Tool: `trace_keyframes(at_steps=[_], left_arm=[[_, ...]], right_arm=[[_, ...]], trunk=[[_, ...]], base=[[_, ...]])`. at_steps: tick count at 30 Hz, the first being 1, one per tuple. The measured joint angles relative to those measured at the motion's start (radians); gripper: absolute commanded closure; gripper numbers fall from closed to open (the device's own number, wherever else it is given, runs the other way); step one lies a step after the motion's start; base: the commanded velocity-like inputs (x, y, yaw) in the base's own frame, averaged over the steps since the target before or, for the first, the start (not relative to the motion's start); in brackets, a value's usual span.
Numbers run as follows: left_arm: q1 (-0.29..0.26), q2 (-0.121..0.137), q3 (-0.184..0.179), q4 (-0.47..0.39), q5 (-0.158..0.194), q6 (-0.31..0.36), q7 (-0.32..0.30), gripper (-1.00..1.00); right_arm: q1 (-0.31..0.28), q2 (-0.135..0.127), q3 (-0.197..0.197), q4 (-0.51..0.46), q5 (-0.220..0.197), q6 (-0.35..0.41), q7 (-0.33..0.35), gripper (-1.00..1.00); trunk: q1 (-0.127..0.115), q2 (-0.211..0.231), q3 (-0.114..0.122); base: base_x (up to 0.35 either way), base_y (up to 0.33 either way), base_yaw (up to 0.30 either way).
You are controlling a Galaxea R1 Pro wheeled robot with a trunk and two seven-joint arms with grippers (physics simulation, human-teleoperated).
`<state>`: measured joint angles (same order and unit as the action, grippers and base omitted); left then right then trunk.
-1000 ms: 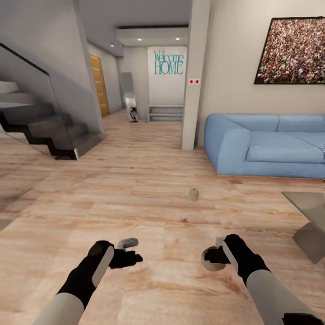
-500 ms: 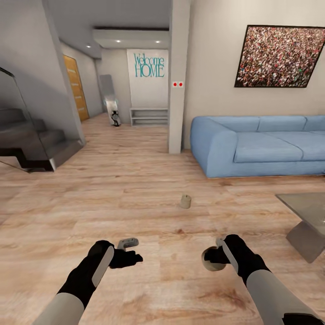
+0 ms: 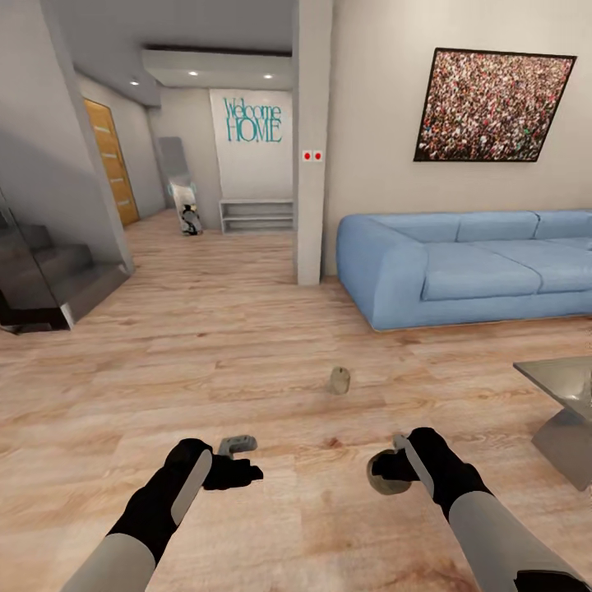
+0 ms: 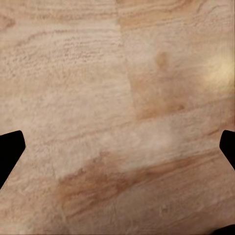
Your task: Place each of the two pumpkins and all three candles from the living room inside a cabinet in the living room (use any cabinet), then make sure every cabinet is closed, and position the cauldron so it is next to a table in the living room.
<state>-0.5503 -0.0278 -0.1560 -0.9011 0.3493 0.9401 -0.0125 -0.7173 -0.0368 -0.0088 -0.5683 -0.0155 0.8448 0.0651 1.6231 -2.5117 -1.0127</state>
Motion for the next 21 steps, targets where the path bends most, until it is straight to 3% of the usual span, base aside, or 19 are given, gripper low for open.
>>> trace_keyframes(at_steps=[21], left_arm=[[0.000,0.000,0.000,0.000,0.000,0.000,-0.001,-1.00]], right_arm=[[0.000,0.000,-0.001,0.002,0.000,0.000,0.000,1.00]], trunk=[[0.000,0.000,0.016]], base=[[0.243,0.258,-0.268]])
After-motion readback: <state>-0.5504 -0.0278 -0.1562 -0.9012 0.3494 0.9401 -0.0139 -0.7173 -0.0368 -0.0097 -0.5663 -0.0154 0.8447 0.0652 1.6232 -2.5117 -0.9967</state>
